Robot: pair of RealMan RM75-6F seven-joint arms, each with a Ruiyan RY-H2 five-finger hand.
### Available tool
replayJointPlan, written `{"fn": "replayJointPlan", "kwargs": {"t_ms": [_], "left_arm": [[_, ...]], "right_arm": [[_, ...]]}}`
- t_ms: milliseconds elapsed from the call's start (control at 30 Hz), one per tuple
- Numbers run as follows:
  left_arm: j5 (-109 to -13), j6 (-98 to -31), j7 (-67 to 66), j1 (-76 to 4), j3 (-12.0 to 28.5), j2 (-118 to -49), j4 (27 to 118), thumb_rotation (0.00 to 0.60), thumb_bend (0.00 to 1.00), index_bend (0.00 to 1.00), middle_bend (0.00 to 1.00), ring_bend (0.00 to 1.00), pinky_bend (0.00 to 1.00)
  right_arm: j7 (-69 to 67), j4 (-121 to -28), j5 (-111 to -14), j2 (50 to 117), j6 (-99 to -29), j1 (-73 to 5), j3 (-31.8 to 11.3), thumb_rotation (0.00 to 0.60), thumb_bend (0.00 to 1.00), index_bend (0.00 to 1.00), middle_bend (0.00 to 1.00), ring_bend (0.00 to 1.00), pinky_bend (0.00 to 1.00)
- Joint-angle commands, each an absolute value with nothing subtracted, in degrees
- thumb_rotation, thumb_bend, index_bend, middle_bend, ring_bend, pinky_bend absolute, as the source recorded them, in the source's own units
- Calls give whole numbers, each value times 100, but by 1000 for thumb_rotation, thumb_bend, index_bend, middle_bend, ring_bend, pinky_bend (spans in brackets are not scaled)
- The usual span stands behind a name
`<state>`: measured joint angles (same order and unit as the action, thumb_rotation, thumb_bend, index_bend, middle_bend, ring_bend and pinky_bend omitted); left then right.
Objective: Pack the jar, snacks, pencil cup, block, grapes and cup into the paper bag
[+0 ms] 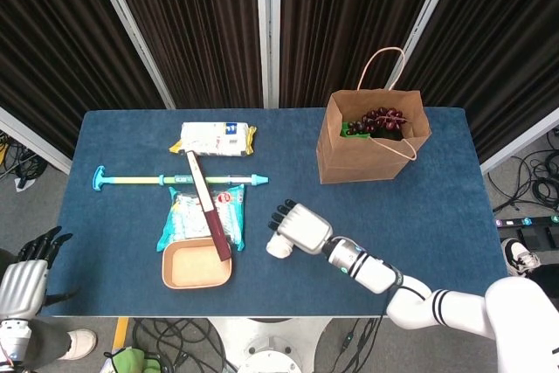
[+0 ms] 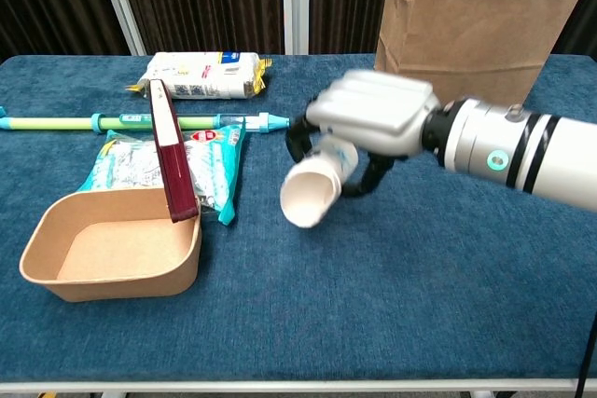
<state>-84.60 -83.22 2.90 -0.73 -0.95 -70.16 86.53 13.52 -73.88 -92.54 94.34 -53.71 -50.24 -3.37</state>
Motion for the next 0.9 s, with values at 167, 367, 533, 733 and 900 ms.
{"fn": "replayJointPlan", "kwargs": {"t_ms": [167, 367, 533, 733, 900], "left_arm": [[-8484, -8315, 293, -85, -96, -7015, 8649, 600, 42, 221, 175, 133, 144], [-8512, -8319, 304, -98, -93, -7023, 8641, 600, 41, 221, 175, 133, 144], [-8533, -8320, 306, -113, -88, -7025, 8638, 600, 42, 221, 175, 133, 144], [-8544, -8308, 304, -134, -81, -7024, 8647, 600, 41, 221, 175, 133, 144], [-8527, -8318, 292, -112, -96, -7016, 8660, 600, 42, 221, 175, 133, 144]], "right_arm": [[1262, -8178, -9528, 8586, -7015, -4739, -1169, 600, 243, 655, 533, 284, 310], [1566, -8687, -8796, 7910, -7448, -4501, -1964, 600, 219, 623, 533, 275, 310], [1954, -8840, -7974, 7465, -7333, -4330, -2323, 600, 215, 592, 516, 273, 310], [2087, -8565, -7078, 7398, -7108, -4261, -2524, 600, 211, 569, 491, 265, 310], [2229, -8223, -6366, 7443, -6722, -4347, -2599, 600, 211, 495, 448, 221, 307]]}}
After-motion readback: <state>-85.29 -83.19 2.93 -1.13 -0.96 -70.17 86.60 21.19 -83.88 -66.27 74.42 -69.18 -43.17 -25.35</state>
